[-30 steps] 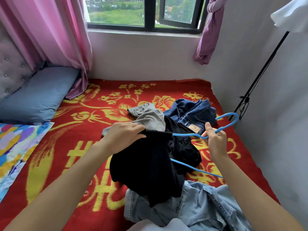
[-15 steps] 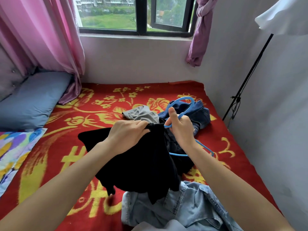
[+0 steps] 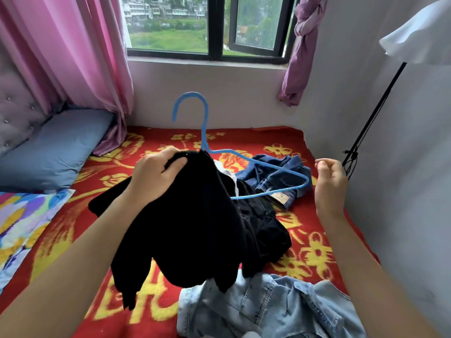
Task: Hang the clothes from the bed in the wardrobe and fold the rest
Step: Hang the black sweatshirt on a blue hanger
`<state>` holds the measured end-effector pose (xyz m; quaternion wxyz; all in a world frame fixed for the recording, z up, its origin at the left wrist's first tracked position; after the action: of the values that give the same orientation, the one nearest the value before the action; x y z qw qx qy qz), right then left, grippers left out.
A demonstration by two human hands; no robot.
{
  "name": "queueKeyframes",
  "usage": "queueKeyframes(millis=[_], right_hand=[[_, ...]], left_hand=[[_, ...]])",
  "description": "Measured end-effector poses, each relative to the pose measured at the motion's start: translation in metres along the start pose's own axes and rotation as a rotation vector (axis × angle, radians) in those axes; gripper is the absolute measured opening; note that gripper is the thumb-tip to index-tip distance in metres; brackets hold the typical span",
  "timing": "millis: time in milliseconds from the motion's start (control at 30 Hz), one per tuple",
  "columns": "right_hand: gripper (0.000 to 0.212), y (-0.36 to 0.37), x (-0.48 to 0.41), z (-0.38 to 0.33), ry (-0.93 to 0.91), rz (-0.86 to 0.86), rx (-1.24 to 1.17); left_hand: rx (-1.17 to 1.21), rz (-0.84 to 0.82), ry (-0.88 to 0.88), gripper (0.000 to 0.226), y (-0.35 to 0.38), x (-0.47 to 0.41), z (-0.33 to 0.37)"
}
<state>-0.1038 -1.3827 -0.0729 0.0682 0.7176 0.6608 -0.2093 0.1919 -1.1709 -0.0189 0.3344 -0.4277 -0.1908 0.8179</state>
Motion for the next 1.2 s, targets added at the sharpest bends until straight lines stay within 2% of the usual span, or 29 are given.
queueKeyframes(millis=[33, 67, 133, 200, 267, 367, 533, 600, 667, 733, 800, 900, 1033, 1200], right_hand=[[0.019, 0.000, -0.007, 0.028, 0.202, -0.015, -0.085], [0.024, 0.004, -0.006, 0.050, 0.354, -0.062, -0.140], [0.029, 0.026, 0.008, 0.063, 0.432, -0.253, -0.183], [0.030, 0.056, 0.029, 0.040, 0.312, -0.480, -0.269], [0.027, 0.083, 0.051, -0.001, 0.209, -0.681, -0.473], [0.031, 0.113, 0.074, -0.043, 0.148, -0.875, -0.660], [0.044, 0.143, 0.102, -0.073, -0.041, -1.059, -0.450], [0.044, 0.150, 0.110, -0.073, -0.210, -1.096, -0.154], [0.039, 0.158, 0.122, -0.065, -0.498, -1.119, 0.262], [0.032, 0.157, 0.133, -0.064, -0.719, -1.093, 0.499], [0.029, 0.141, 0.132, -0.073, -0.861, -1.018, 0.536], [0.024, 0.096, 0.108, -0.091, -1.011, -0.803, 0.500], [0.020, 0.064, 0.101, -0.104, -1.059, -0.876, 0.544], [0.019, 0.042, 0.097, -0.115, -0.988, -0.933, 0.554]], left_hand=[[0.073, -0.004, -0.027, 0.008, -0.004, -0.003, -0.004], [0.148, -0.005, -0.036, 0.012, -0.005, -0.005, -0.003], [0.278, -0.011, -0.031, 0.026, -0.006, -0.008, 0.003], [0.366, -0.015, -0.016, 0.031, -0.005, -0.011, 0.012], [0.415, 0.001, 0.001, 0.032, -0.007, -0.014, 0.020], [0.487, 0.055, 0.032, 0.031, -0.018, -0.019, 0.023], [0.559, 0.101, 0.043, 0.022, -0.036, -0.017, 0.016], [0.577, 0.133, 0.027, 0.026, -0.042, -0.016, 0.009], [0.584, 0.148, 0.005, 0.025, -0.046, -0.014, 0.002], [0.572, 0.162, -0.010, 0.029, -0.051, -0.012, -0.006], [0.608, 0.212, -0.061, 0.037, -0.060, -0.008, -0.026], [0.587, 0.268, -0.150, 0.043, -0.077, 0.004, -0.063], [0.438, 0.211, -0.175, 0.038, -0.076, 0.021, -0.085], [0.362, 0.157, -0.120, 0.043, -0.079, 0.017, -0.090]])
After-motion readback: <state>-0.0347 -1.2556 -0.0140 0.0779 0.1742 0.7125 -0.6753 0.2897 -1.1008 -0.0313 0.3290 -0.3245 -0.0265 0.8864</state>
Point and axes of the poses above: each hand's wrist, its own x-axis away from the middle knuckle, its own y-axis out of the palm, z = x × y, the point moved 9 cm from there along -x, towards the middle knuckle, and after that the axes turned 6 degrees about x, right-handed, at the moved point
